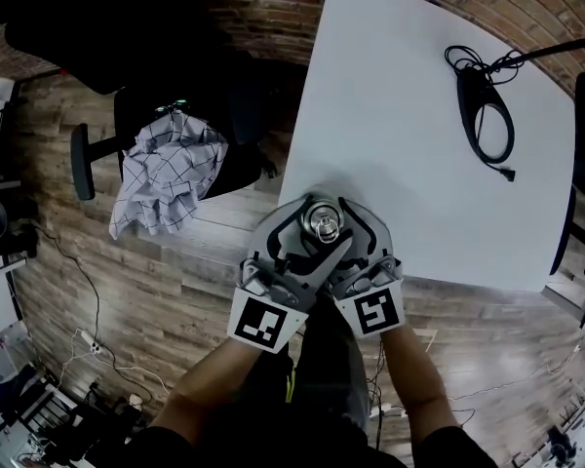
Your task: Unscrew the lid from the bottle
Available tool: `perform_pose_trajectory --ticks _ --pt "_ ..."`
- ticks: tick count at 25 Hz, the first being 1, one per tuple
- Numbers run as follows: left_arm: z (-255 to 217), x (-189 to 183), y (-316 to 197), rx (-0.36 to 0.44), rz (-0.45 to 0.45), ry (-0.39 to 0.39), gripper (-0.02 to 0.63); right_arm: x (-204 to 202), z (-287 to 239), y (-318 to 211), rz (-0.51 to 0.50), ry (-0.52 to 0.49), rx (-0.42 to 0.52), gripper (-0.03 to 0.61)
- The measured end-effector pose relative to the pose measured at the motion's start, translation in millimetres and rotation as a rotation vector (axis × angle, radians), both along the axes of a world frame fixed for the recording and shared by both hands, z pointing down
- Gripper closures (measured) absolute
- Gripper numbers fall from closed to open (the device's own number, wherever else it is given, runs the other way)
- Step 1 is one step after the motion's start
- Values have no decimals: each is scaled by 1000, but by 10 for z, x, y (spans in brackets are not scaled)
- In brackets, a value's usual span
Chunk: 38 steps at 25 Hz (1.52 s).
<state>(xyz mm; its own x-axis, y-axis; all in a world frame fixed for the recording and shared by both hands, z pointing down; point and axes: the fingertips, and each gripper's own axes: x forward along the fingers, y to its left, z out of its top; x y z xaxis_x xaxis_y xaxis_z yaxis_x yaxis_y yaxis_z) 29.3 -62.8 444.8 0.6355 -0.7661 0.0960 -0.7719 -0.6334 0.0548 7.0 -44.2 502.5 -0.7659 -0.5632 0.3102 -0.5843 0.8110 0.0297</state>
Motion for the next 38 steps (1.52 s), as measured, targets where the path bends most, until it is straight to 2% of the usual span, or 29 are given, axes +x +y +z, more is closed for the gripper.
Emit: perform_pose_trajectory --ticks 4,9,12,14,16,21,25,29,35,36,37,38 --pt "3 -16 -3 18 -88 -11 337 4 23 11 29 -5 -8 284" --pt "-1 -19 -1 15 -80 -6 337 -8 -3 3 26 -15 5 284" --pt "11 -5 -3 4 -45 -5 337 -9 -1 0 23 -13 4 284" --pt "55 -9 10 -25 1 2 333 -15 1 -1 19 -13 4 284" --pt "77 -35 50 -38 65 -1 288 -17 15 7 13 -8 -1 284" --pt "21 -38 181 0 363 -36 281 -19 -3 -10 -33 -15 9 284" --pt "-27 -111 158 6 502 -37 281 -10 -12 2 -100 -11 2 284" --pt "-103 2 187 48 666 -43 281 -17 -14 13 -159 -8 -8 284" --pt "-66 122 129 47 770 -47 281 -8 3 11 -167 -6 -18 284" --pt "-44 128 133 39 789 -53 288 -9 2 10 -165 -9 -18 284" --pt "-27 127 137 31 805 -58 336 -11 -2 8 -164 -10 -15 284" --pt "-17 120 139 22 814 -58 342 -13 -7 6 -164 -12 -12 284"
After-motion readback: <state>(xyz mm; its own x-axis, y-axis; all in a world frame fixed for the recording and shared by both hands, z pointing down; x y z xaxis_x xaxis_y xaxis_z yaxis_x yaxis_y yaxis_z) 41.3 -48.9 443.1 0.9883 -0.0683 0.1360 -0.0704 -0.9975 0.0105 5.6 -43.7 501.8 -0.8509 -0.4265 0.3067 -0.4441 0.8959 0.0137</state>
